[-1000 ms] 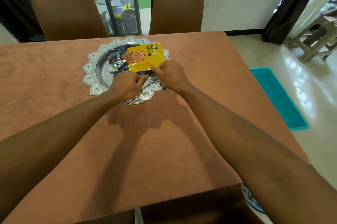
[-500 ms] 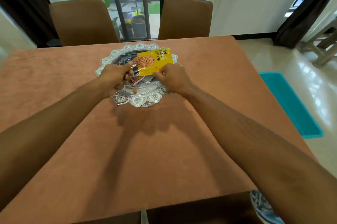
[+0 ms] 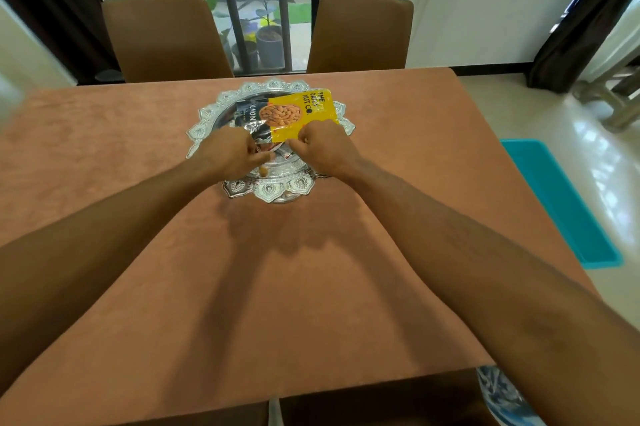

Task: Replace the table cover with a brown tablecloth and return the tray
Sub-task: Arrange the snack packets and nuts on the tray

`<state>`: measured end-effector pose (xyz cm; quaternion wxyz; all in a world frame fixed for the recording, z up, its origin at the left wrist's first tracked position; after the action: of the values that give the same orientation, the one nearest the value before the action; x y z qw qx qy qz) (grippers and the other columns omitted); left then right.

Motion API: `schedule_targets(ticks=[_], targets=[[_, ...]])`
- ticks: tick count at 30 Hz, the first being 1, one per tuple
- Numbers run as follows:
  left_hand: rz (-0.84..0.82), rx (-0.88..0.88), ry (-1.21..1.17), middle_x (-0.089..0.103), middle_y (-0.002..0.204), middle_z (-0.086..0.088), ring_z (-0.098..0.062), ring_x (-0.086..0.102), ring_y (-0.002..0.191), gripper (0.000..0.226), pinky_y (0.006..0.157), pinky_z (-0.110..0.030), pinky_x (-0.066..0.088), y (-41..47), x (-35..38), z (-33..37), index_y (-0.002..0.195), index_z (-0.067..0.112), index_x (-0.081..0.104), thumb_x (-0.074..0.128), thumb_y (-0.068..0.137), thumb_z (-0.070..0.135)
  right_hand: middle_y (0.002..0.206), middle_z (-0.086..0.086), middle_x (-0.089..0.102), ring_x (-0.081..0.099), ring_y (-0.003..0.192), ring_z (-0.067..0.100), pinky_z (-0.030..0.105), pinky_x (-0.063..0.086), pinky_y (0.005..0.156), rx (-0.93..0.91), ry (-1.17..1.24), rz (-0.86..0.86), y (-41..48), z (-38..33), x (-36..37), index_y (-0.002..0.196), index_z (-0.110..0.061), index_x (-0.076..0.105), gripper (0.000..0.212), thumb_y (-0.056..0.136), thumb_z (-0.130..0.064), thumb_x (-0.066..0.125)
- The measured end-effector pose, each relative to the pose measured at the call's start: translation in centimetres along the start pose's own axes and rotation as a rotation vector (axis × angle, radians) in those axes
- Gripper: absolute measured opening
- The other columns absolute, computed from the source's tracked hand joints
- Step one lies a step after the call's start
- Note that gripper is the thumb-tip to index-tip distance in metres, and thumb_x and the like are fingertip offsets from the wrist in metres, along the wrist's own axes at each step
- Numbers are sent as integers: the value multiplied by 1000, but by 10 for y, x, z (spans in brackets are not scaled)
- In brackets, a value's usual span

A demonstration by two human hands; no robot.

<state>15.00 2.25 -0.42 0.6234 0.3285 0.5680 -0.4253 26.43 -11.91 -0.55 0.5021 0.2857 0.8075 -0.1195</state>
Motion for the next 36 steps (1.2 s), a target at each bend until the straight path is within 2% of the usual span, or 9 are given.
schedule_targets(ticks=[2, 7, 14, 18, 21, 24, 28, 30, 36], targets=[[-61, 17, 139, 61, 67, -6, -23, 58, 65, 62, 59, -31, 45, 0, 5, 4, 70, 12, 66, 53, 86, 71, 48, 1, 36, 35, 50, 19, 32, 20, 48, 3, -14, -2, 0, 1, 1, 50, -17, 39, 54, 96, -35, 61], [-216, -10, 271, 57, 78, -6, -26, 58, 76, 50, 66, -31, 43, -1, 10, 16, 77, 17, 52, 49, 93, 64, 51, 2, 41, 40, 54, 21, 32, 20, 48, -15, -37, -5, -1, -1, 2, 52, -16, 42, 52, 96, -37, 61], [-294, 114, 293, 64, 82, -11, -29, 60, 73, 36, 70, -35, 52, 5, 12, 16, 80, 11, 56, 40, 102, 34, 49, 2, 39, 42, 57, 26, 33, 25, 55, 0, -32, -10, -2, -2, 1, 50, -16, 38, 55, 96, -35, 61], [-235, 191, 210, 61, 79, -8, -27, 58, 72, 34, 68, -34, 47, 1, 10, 14, 81, 13, 58, 41, 104, 32, 49, 2, 37, 39, 53, 24, 33, 22, 51, -8, -37, 3, -1, -1, 1, 50, -16, 38, 55, 96, -35, 61], [-113, 195, -99, 57, 70, -8, -30, 56, 69, 39, 66, -40, 43, -6, 2, 11, 80, 8, 58, 41, 103, 35, 49, 3, 40, 36, 48, 16, 32, 21, 48, 44, 21, 27, 0, 3, -1, 50, -13, 47, 54, 96, -36, 62], [29, 93, -437, 55, 69, -12, -26, 49, 65, 45, 62, -39, 38, -20, -4, 7, 84, 1, 59, 40, 105, 36, 45, -1, 42, 33, 38, 8, 28, 23, 46, 233, 395, 72, -4, 2, -8, 53, -11, 51, 51, 95, -37, 64], [155, -57, -735, 42, 65, -2, -17, 36, 58, 40, 58, -33, 27, -43, -1, -1, 73, 15, 48, 37, 108, 33, 44, -5, 37, 21, 33, 6, 19, 15, 31, 680, 1430, -3, -25, -8, -1, 64, -20, 43, 42, 99, -34, 61], [206, -119, -901, 40, 65, 1, -14, 34, 56, 40, 55, -32, 26, -53, 1, -3, 71, 20, 44, 36, 108, 33, 42, -7, 36, 21, 29, 3, 15, 14, 26, 800, 1797, -60, -39, -15, 4, 64, -21, 40, 43, 103, -34, 54], [259, -149, -1018, 38, 63, 6, -5, 32, 52, 39, 53, -30, 28, -90, 14, 6, 71, 21, 42, 38, 108, 32, 52, 0, 47, 41, 33, 6, 13, 20, 25, 856, 2252, -108, -87, -39, 26, 43, -12, 51, 63, 104, -25, 42]])
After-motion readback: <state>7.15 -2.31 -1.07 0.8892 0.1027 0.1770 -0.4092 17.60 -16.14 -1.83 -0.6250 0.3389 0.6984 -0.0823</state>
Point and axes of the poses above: each hand's wrist, its own y-axis towards the middle knuckle, its own x-axis out of the palm, z = x × y, the point moved 4 cm from there along y, towards the middle knuckle
